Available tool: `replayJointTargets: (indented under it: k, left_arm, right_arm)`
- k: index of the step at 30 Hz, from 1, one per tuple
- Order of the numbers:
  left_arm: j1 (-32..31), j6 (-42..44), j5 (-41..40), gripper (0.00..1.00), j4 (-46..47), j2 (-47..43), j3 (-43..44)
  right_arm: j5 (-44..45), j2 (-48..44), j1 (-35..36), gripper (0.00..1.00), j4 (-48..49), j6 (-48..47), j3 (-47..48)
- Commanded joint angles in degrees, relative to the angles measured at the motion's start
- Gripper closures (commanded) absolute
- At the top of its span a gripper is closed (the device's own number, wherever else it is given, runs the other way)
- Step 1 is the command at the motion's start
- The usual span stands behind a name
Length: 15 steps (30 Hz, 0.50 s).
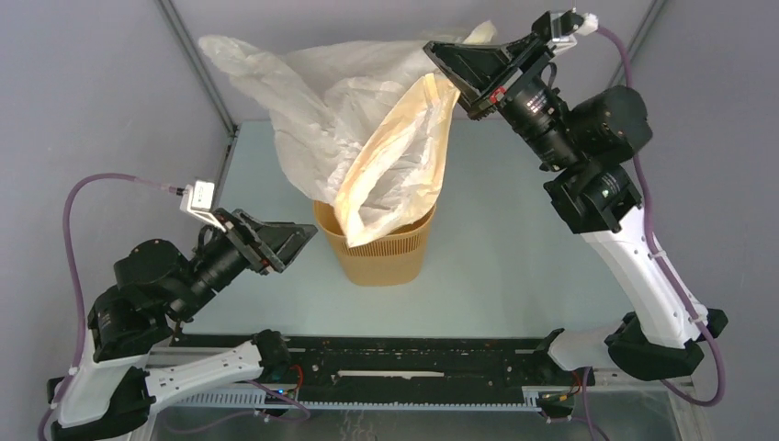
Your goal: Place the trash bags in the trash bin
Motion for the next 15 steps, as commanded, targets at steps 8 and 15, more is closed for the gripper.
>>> replayJointTargets:
  k: [8, 15]
  left_arm:
    - [-0.2, 5.5, -3.2, 0.26, 3.2, -2.1, 2.1]
    - [-0.2, 10.0, -10.8, 0.15, 3.3, 8.8, 12.5]
  right_arm:
    - [-1.9, -16.4, -11.0, 1.0, -22.5, 13.0, -17.3]
    - [-12.0, -20.5, -19.9, 1.0, -29.9, 11.0, -18.2]
